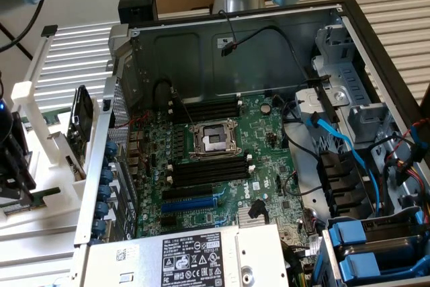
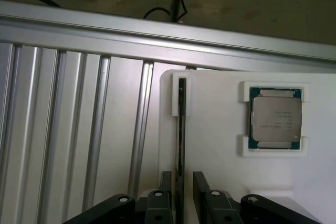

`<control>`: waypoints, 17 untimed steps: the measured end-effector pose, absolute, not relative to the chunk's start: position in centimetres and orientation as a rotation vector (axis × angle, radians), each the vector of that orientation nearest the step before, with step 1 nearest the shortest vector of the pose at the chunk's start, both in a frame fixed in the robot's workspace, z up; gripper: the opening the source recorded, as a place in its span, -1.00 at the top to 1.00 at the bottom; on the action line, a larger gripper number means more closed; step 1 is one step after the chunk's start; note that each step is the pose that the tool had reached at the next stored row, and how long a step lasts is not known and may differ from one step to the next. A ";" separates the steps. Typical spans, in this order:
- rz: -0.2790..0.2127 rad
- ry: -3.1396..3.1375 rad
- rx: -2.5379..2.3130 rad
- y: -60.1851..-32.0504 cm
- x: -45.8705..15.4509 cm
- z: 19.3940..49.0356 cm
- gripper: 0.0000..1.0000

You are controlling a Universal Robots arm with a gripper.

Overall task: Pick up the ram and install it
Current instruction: 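Pick up the ram and move it above insertion slot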

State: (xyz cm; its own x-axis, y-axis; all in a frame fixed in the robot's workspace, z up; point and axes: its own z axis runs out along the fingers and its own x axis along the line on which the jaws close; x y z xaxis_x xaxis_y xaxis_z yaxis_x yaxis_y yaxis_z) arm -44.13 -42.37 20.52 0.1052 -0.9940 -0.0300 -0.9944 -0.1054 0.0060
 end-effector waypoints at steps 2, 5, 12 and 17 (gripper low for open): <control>0.041 2.091 -2.324 -42.4 -44.1 20.5 0.39; 0.039 2.091 -2.325 -42.4 -44.1 20.4 0.39; 0.037 2.092 -2.325 -42.4 -44.1 20.2 0.39; 0.037 2.092 -2.325 -42.4 -44.1 20.1 0.39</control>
State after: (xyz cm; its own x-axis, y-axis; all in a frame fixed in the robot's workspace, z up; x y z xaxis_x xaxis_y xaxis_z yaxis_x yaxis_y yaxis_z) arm -44.13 -42.38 20.11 0.1052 -0.9941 -0.0271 -0.9944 -0.1054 0.0057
